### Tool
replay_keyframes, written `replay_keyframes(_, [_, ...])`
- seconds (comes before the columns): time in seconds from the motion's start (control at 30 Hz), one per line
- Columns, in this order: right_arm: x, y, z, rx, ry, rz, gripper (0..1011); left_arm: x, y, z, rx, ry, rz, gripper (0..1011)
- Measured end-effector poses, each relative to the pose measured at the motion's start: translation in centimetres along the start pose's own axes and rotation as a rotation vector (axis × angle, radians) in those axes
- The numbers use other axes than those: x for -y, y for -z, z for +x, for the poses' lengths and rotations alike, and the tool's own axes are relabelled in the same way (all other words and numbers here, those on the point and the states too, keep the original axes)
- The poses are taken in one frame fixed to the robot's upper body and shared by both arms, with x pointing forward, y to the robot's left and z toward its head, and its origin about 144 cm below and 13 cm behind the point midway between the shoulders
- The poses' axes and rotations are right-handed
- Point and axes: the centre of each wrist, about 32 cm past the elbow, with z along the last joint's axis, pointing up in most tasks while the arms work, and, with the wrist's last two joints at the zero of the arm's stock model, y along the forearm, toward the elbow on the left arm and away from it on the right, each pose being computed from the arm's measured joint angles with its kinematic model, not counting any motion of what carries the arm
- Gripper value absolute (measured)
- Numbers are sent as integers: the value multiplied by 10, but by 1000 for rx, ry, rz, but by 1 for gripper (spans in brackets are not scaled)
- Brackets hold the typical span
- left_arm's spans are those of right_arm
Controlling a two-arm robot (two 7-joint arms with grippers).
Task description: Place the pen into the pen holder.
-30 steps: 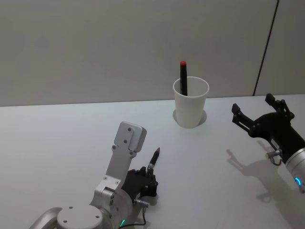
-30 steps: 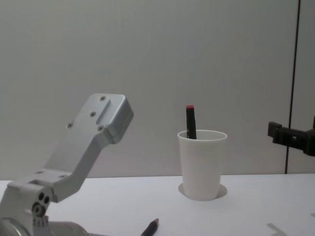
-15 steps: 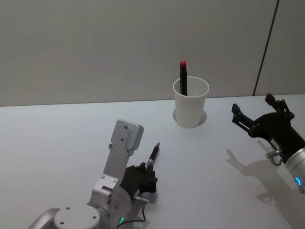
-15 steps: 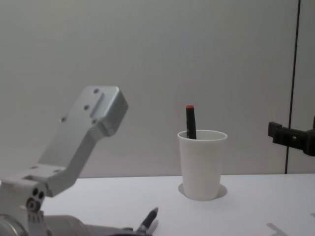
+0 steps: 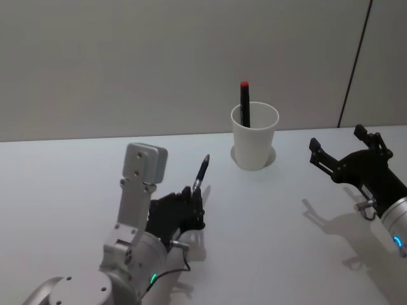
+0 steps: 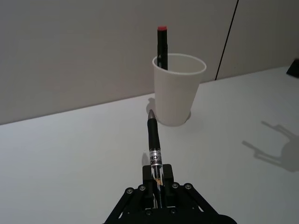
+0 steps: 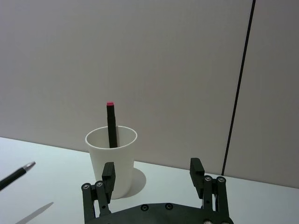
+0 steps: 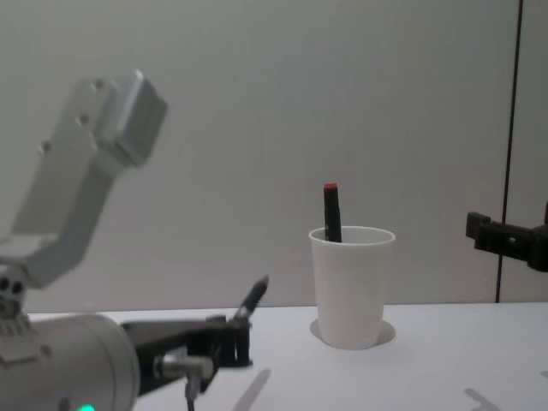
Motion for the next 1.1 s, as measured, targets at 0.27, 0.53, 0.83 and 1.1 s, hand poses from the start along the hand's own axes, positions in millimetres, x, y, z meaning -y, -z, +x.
replay_keyframes(0.27, [0, 0, 0, 0, 0, 0, 1001, -4, -5, 10, -52, 60, -145, 133])
replay_keyframes(0.53, [0, 0, 0, 0, 0, 0, 1001, -5, -9, 18, -106, 160, -267, 134])
replay_keyframes(0.83, [0, 0, 0, 0, 0, 0, 1001, -2, -12, 28, -144, 299, -361, 134])
replay_keyframes(1.1, [0, 0, 0, 0, 0, 0, 1002, 5, -15, 33, -139, 418, -392, 134])
